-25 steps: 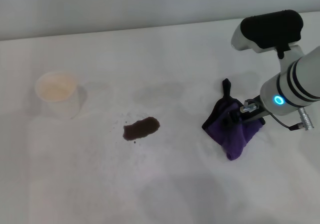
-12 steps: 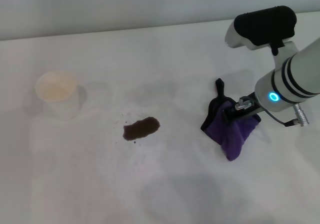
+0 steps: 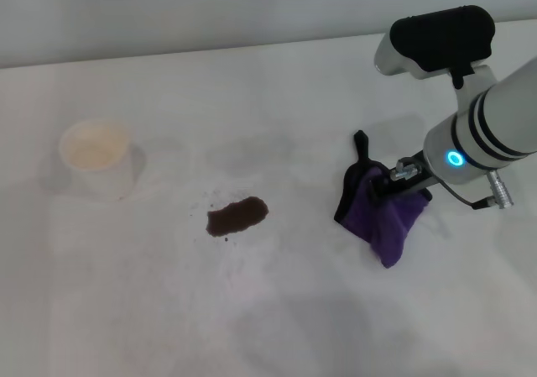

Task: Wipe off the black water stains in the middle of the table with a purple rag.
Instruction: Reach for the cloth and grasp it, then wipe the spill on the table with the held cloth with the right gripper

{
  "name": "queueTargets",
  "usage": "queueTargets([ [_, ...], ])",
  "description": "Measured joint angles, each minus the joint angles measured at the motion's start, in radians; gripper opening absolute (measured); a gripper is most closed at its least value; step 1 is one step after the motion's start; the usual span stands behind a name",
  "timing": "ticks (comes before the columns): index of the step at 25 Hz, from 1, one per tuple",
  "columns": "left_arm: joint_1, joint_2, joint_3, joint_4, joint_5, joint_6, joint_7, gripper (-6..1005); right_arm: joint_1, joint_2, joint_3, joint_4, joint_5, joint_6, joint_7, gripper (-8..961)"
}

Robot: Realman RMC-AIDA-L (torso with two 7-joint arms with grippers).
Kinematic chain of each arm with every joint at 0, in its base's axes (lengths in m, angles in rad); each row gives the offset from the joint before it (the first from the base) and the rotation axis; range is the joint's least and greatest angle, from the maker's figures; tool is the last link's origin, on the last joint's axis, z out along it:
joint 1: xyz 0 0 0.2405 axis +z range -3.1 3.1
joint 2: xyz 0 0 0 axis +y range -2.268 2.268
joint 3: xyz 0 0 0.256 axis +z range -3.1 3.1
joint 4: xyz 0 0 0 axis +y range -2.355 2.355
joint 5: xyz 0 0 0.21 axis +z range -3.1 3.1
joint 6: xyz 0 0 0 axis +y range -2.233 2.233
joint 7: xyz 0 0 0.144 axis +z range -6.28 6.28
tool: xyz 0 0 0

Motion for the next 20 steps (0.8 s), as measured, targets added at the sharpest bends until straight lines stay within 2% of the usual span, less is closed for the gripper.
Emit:
queueTargets([
  [6,0.0,0.0,0.0,-0.001,0.0,0.0,0.0,847,0.031,-0.005,0.028,0.038,0.074,0.007,-0.012,149],
  [13,-0.005,0.002,0.0,-0.001,0.001,0.0,0.001,847,0.079,0.001,0.011,0.056,0.151,-0.025,-0.023,141],
  [20,-0.023,0.002,0.002,-0.001,0.004,-0.007,0.001,847,0.182,0.003,-0.025,0.14,0.311,-0.127,-0.085,133],
])
